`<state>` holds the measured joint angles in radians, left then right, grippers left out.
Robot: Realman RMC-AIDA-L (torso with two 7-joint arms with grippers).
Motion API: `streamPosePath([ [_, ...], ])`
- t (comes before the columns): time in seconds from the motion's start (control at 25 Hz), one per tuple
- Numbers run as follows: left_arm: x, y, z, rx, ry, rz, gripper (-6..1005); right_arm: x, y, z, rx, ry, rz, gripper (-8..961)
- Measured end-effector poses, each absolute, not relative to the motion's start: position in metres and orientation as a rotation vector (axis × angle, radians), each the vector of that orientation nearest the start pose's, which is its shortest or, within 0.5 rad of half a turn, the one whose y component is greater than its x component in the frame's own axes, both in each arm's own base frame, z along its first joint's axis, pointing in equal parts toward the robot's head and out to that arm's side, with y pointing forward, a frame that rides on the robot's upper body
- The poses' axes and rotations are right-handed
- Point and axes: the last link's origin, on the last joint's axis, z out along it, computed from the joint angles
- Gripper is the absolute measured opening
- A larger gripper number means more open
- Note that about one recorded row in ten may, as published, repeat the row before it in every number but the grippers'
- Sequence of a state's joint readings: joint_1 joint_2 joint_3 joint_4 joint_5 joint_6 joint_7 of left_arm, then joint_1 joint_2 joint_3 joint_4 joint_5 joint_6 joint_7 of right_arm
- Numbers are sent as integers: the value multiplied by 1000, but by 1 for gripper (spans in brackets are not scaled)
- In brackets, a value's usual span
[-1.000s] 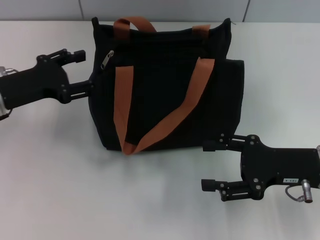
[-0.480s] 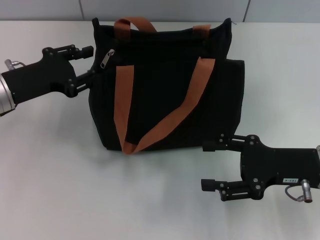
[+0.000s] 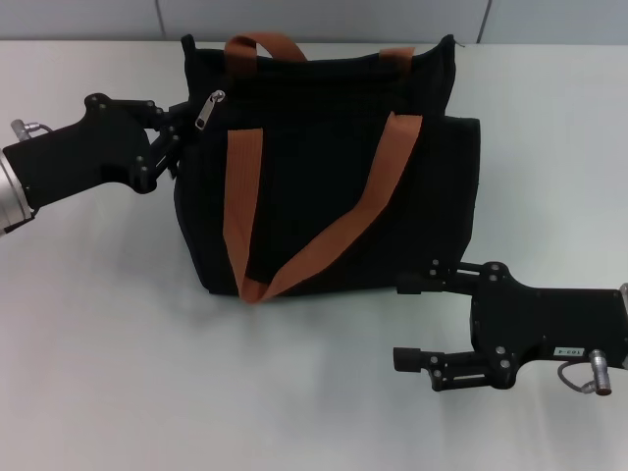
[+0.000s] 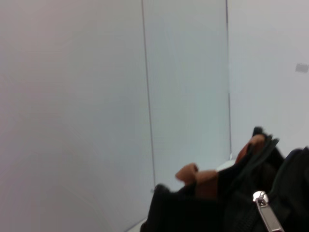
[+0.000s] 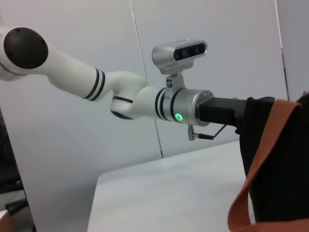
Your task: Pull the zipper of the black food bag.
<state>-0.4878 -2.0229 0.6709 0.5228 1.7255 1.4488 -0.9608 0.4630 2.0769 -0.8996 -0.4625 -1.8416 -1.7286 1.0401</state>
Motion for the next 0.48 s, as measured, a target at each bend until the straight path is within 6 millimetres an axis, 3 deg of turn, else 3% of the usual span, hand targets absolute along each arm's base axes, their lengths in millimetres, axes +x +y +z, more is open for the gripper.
streamPosePath([
  [0.12,-281,339,27,-2430,-261,-795,204,252,267,-39,-2929,351,1000,751],
  [0.32,-276,332,27,-2420,-217,-862,22,230,276,-29,-2893,498,1206,747],
  [0.48,-272,330,24,-2411,-196,-890,23,206,295,-23,-2918,701,1289,745],
])
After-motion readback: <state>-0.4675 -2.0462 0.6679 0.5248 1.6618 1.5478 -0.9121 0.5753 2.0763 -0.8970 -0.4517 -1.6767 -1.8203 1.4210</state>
